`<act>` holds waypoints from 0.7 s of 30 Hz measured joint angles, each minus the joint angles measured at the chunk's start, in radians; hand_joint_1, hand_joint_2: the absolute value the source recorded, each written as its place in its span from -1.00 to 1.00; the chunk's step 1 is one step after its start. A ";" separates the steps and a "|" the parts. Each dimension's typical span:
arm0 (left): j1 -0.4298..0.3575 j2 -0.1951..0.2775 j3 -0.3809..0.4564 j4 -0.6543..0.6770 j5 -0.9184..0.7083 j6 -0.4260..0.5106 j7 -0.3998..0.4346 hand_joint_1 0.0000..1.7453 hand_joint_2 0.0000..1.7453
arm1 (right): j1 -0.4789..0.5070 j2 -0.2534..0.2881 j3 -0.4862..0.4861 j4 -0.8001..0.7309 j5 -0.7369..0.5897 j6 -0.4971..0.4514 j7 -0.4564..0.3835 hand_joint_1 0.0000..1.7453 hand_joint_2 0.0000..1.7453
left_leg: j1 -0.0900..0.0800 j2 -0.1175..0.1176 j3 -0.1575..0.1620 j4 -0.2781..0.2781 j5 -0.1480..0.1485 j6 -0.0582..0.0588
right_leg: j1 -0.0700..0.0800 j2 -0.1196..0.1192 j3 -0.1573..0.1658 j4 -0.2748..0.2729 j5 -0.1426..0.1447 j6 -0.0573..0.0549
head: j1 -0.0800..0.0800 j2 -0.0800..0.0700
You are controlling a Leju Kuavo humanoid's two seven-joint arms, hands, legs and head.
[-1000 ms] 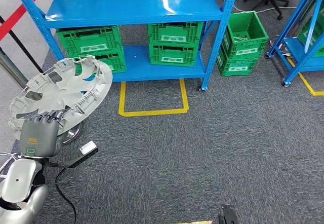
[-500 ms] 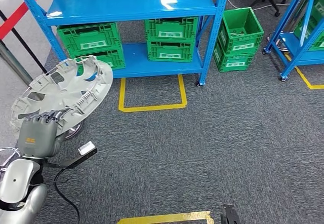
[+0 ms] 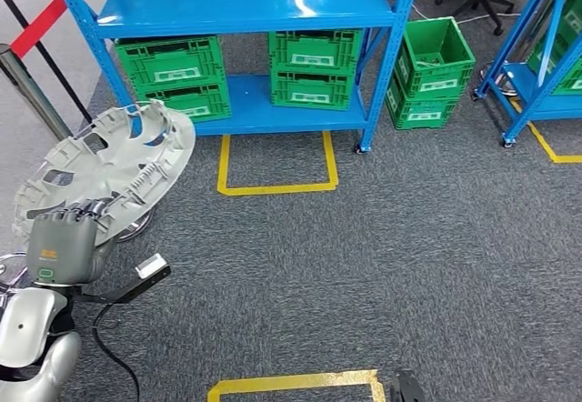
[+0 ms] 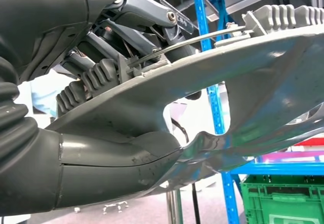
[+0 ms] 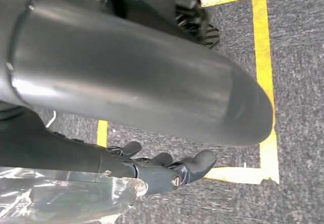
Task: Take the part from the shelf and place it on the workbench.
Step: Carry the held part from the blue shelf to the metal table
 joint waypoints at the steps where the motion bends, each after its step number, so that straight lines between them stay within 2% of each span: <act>1: -0.001 0.000 0.003 -0.001 0.001 0.000 -0.002 1.00 1.00 | -0.001 0.001 0.000 0.000 0.006 -0.005 0.002 -1.00 -1.00 | -0.001 0.000 -0.005 0.002 0.004 -0.006 | 0.001 0.001 0.003 -0.010 -0.003 -0.005 | 0.000 0.000; 3: -0.001 -0.001 0.005 -0.001 0.002 -0.002 -0.003 1.00 1.00 | 0.001 0.002 0.001 0.000 0.017 -0.015 0.005 -1.00 -1.00 | 0.000 -0.003 -0.012 0.005 0.007 -0.016 | 0.000 -0.002 -0.004 -0.007 0.004 -0.016 | -0.001 0.000; 5: -0.001 -0.001 0.007 -0.001 0.003 -0.004 -0.003 1.00 1.00 | 0.001 0.003 0.003 0.000 0.030 -0.028 0.009 -1.00 -1.00 | 0.001 -0.004 -0.031 0.040 -0.023 -0.026 | -0.003 -0.009 -0.009 -0.011 0.012 -0.030 | -0.003 0.000; 6: -0.002 -0.001 0.008 -0.001 0.004 -0.005 -0.004 1.00 1.00 | -0.001 0.004 0.004 0.000 0.039 -0.035 0.011 -1.00 -1.00 | 0.002 -0.004 -0.052 0.088 -0.055 -0.030 | -0.005 -0.014 -0.012 -0.013 0.016 -0.036 | -0.005 0.000; 8: -0.002 -0.001 0.009 -0.001 0.004 -0.006 -0.005 1.00 1.00 | -0.003 0.004 0.008 0.000 0.050 -0.043 0.016 -1.00 -1.00 | 0.003 -0.003 -0.108 0.225 -0.125 -0.038 | -0.004 -0.025 -0.021 -0.013 0.021 -0.042 | -0.008 0.000; 9: -0.001 -0.001 0.010 -0.001 0.004 -0.007 -0.006 1.00 1.00 | -0.003 0.004 0.011 0.000 0.054 -0.044 0.018 -1.00 -1.00 | 0.004 -0.003 -0.128 0.278 -0.145 -0.040 | -0.003 -0.032 -0.024 -0.012 0.022 -0.043 | -0.008 0.000; 10: -0.001 -0.001 0.011 -0.001 0.004 -0.007 -0.006 1.00 1.00 | -0.002 0.004 0.013 0.000 0.055 -0.045 0.020 -1.00 -1.00 | 0.004 -0.003 -0.133 0.297 -0.145 -0.041 | -0.002 -0.040 -0.026 -0.012 0.024 -0.043 | -0.008 0.000; 11: -0.001 -0.001 0.012 -0.001 0.004 -0.008 -0.006 1.00 1.00 | -0.002 0.004 0.016 0.000 0.057 -0.045 0.021 -1.00 -1.00 | 0.004 0.000 -0.118 0.277 -0.126 -0.041 | -0.002 -0.048 -0.028 -0.011 0.025 -0.042 | -0.008 0.000; 12: -0.001 -0.001 0.014 -0.001 0.004 -0.009 -0.006 1.00 1.00 | -0.002 0.005 0.019 0.000 0.058 -0.047 0.022 -1.00 -1.00 | 0.004 0.008 -0.087 0.222 -0.094 -0.041 | -0.003 -0.057 -0.028 -0.009 0.025 -0.041 | -0.008 0.000; 14: -0.006 -0.001 0.017 -0.001 0.007 -0.013 -0.006 1.00 1.00 | -0.007 0.009 0.022 0.000 0.060 -0.061 0.037 -1.00 -1.00 | 0.001 0.054 -0.016 0.084 -0.038 -0.040 | 0.001 -0.074 -0.030 -0.003 0.024 -0.035 | -0.010 0.000; 15: -0.012 -0.001 0.019 -0.001 0.009 -0.017 -0.006 1.00 1.00 | -0.011 0.013 0.023 0.000 0.061 -0.072 0.048 -1.00 -1.00 | -0.001 0.073 0.003 0.041 -0.026 -0.035 | 0.006 -0.082 -0.032 0.000 0.024 -0.031 | -0.011 0.000; 16: -0.017 -0.002 0.022 -0.001 0.012 -0.021 -0.006 1.00 1.00 | -0.016 0.018 0.023 0.000 0.062 -0.085 0.061 -1.00 -1.00 | -0.003 0.085 0.008 0.020 -0.022 -0.030 | 0.011 -0.092 -0.035 0.002 0.025 -0.027 | -0.010 0.000; 18: -0.024 -0.001 0.028 -0.001 0.015 -0.028 -0.006 1.00 1.00 | -0.024 0.030 0.024 0.000 0.063 -0.099 0.076 -1.00 -1.00 | -0.005 0.067 -0.003 0.017 -0.018 -0.014 | 0.015 -0.114 -0.038 0.004 0.026 -0.019 | -0.008 0.000; 19: -0.025 -0.001 0.030 0.000 0.015 -0.029 -0.006 1.00 1.00 | -0.027 0.035 0.024 0.000 0.063 -0.101 0.079 -1.00 -1.00 | -0.004 0.055 -0.006 0.017 -0.014 -0.007 | 0.013 -0.112 -0.042 0.009 0.020 -0.015 | -0.008 0.000; 21: -0.029 -0.001 0.033 0.000 0.016 -0.031 -0.006 1.00 1.00 | -0.033 0.041 0.025 0.000 0.063 -0.100 0.082 -1.00 -1.00 | 0.000 0.031 -0.013 0.015 -0.005 0.007 | 0.008 -0.072 -0.069 0.070 -0.025 -0.005 | -0.006 0.000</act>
